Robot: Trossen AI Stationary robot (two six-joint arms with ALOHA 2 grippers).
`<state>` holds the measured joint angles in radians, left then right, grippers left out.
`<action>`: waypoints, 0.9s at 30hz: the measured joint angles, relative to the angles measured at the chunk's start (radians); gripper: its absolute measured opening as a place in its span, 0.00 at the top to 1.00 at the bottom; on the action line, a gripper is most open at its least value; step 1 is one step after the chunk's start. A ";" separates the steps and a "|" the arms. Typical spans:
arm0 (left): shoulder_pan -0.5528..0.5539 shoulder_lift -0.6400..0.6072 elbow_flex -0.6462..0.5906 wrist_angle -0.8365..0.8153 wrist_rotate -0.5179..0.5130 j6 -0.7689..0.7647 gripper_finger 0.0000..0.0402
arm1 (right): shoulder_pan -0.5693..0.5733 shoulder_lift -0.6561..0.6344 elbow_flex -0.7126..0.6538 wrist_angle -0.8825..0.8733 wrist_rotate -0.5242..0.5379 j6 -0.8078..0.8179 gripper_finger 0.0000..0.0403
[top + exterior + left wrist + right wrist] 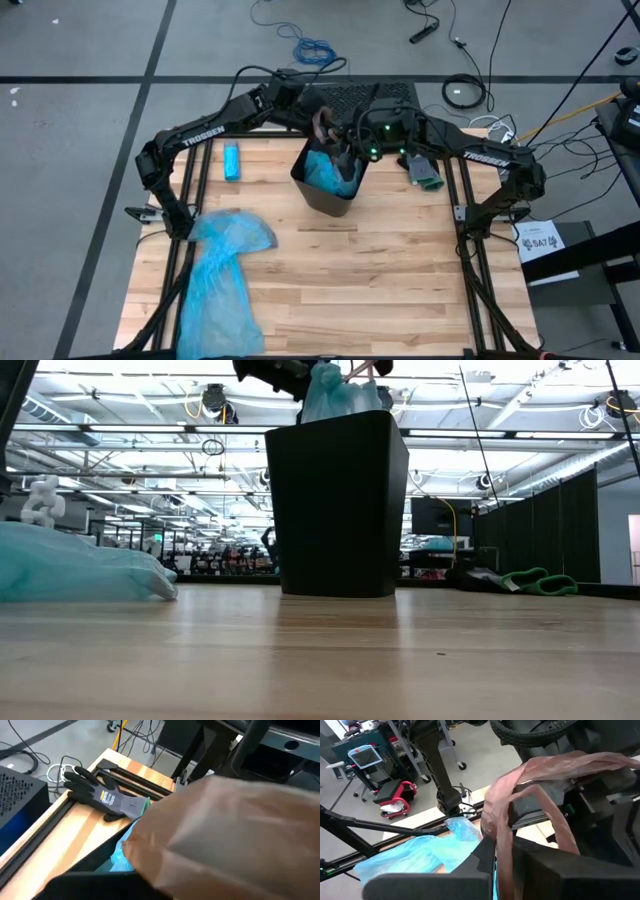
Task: Place trash/remove bag and relplace
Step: Remove the blue trash bag from the black trash bin
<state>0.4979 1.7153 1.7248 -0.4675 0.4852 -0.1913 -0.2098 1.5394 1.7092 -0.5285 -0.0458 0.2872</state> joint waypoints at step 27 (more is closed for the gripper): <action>0.053 -0.011 -0.003 -0.252 0.121 0.253 1.00 | -0.004 -0.062 0.001 0.144 0.049 0.044 1.00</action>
<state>0.5514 1.7044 1.7222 -0.7191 0.6064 0.0616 -0.2140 1.4773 1.7103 -0.3844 0.0036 0.3316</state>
